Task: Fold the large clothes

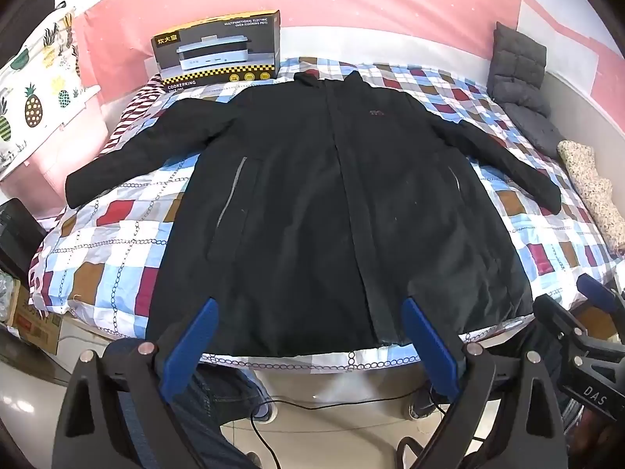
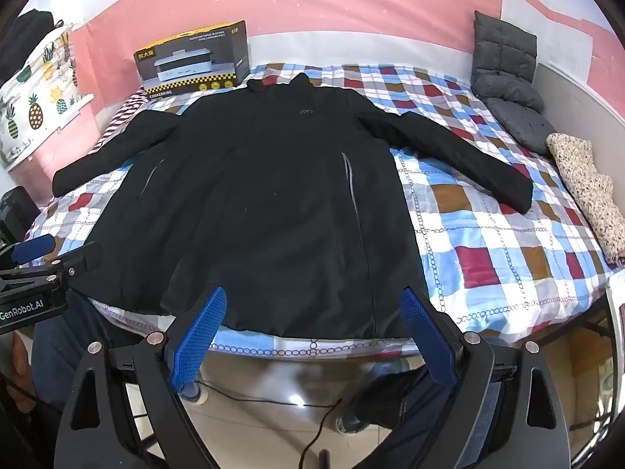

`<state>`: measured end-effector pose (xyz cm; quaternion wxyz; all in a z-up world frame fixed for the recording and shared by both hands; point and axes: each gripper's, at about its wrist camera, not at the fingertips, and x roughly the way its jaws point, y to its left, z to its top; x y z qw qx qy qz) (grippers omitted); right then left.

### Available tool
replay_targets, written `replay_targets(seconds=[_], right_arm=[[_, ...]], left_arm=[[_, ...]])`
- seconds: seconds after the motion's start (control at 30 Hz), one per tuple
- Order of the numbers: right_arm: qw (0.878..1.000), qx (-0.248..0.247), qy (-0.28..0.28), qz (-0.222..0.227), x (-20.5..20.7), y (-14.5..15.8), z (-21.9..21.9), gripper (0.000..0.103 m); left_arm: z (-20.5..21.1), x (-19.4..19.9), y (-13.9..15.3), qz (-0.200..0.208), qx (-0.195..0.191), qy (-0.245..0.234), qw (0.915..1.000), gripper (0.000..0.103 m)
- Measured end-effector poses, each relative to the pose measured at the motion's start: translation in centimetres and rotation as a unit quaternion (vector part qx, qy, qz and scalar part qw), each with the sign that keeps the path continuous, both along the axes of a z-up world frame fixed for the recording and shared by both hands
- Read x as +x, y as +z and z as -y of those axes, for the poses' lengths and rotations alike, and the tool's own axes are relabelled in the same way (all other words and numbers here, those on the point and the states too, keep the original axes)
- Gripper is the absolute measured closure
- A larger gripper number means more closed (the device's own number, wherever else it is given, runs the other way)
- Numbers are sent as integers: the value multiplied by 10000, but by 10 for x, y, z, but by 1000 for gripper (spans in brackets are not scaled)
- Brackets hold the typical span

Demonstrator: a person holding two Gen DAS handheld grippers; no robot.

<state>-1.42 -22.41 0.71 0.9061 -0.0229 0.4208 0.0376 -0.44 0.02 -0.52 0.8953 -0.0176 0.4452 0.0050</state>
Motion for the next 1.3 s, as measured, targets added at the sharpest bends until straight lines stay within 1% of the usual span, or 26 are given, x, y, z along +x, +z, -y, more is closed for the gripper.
replay_targets(seconds=[0.17,0.2,0.33,1.3], right_arm=[[10000,-1,5,-11,1,1,0,12],[10000,2,4,-17,1,-5,2,12],[10000,7,17,-20,2,-7,2,12],[10000,-2,11,-90,3,-6,-1,12]], left_arm=[[5,-3,-3,12,20,-9,10000,7],[4,1,-1,-29,5,-4,10000,7],[5,3,-3,-65,12,-24,10000,7],[5,4,-5,-115,-5,-40,9999,7]])
